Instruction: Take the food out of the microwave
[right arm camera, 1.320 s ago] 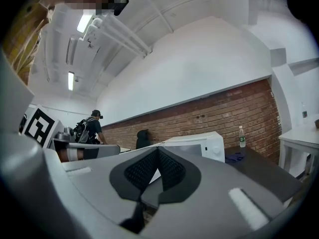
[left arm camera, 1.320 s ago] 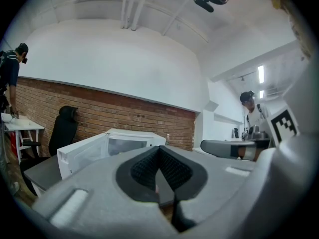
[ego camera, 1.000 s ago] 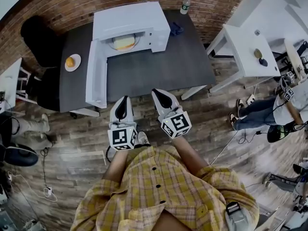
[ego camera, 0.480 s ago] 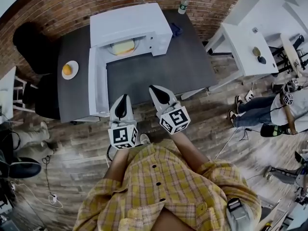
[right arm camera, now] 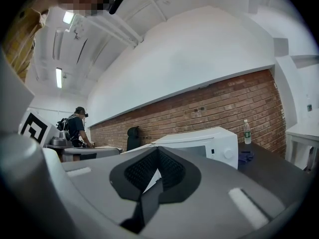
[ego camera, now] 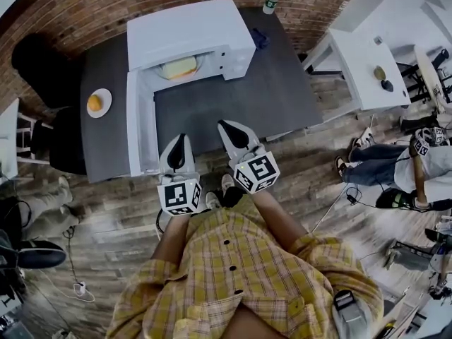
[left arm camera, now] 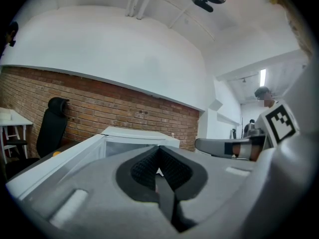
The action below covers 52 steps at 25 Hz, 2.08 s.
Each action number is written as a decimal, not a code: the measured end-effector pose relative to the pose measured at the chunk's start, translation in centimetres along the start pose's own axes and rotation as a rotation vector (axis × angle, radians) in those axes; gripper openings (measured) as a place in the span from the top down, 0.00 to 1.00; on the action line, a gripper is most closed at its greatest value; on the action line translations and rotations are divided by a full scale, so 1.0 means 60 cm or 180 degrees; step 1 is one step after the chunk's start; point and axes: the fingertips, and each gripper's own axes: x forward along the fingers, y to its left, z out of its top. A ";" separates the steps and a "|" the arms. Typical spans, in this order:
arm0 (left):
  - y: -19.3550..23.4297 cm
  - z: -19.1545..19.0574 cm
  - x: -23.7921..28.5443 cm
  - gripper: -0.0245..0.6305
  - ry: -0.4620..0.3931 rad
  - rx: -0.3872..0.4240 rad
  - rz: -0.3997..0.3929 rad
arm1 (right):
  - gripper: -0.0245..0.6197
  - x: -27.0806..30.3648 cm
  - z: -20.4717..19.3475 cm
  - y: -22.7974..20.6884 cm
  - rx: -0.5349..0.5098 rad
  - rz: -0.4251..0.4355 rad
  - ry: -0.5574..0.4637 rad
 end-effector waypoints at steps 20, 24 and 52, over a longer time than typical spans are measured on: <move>0.024 -0.011 0.100 0.96 0.0116 0.0165 0.0258 | 0.96 0.167 -0.121 -0.149 0.2180 0.0342 0.0278; 0.043 -0.020 0.109 0.96 0.0174 0.0157 0.0339 | 0.96 0.212 -0.172 -0.172 0.2668 0.0314 0.0375; 0.090 -0.075 0.085 0.96 0.0301 -0.0194 0.0670 | 0.78 0.408 -0.329 -0.220 0.4553 -0.0266 0.0151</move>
